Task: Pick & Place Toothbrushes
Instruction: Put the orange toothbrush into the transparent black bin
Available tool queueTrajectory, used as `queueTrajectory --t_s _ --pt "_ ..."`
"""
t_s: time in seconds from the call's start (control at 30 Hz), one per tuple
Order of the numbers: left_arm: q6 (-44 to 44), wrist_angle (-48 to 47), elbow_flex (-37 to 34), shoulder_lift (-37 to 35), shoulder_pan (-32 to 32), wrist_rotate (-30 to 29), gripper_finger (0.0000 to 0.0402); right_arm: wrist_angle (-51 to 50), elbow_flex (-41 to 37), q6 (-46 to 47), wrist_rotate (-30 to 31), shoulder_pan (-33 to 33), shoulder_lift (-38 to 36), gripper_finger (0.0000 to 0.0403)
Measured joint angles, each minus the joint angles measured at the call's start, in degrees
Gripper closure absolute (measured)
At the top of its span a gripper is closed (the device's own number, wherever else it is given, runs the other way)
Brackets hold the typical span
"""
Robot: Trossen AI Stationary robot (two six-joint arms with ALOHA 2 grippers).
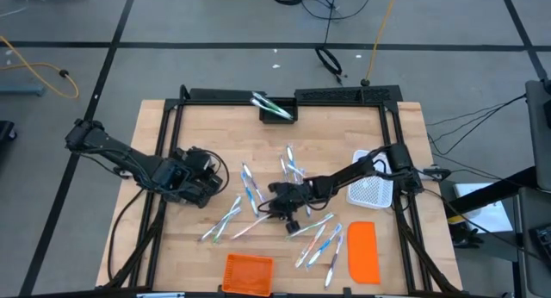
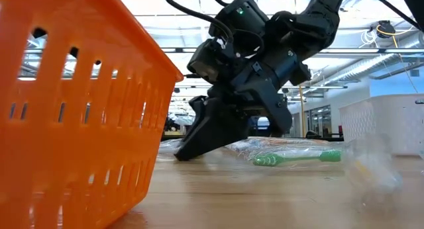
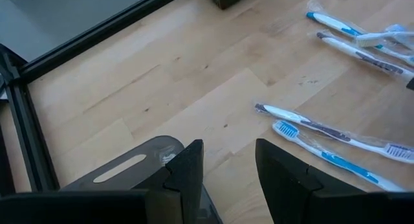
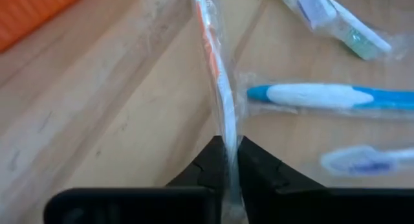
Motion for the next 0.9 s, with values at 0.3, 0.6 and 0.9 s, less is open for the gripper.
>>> queueTrajectory --t_s 0.3,0.6,0.9 --pt "0.2 1.0 0.0 0.0 0.0 0.0 0.0259 -4.8 -0.2 -0.7 0.4 -0.2 -8.4 0.0388" --pt "2.8 4.1 0.0 0.0 0.0 -0.2 0.0259 -7.4 -1.3 -0.7 4.7 -2.9 -18.3 0.0388" --pt "5.1 5.9 0.0 0.0 0.0 -1.9 0.0259 -9.1 -2.7 -0.5 7.9 -8.1 -28.9 0.0388"
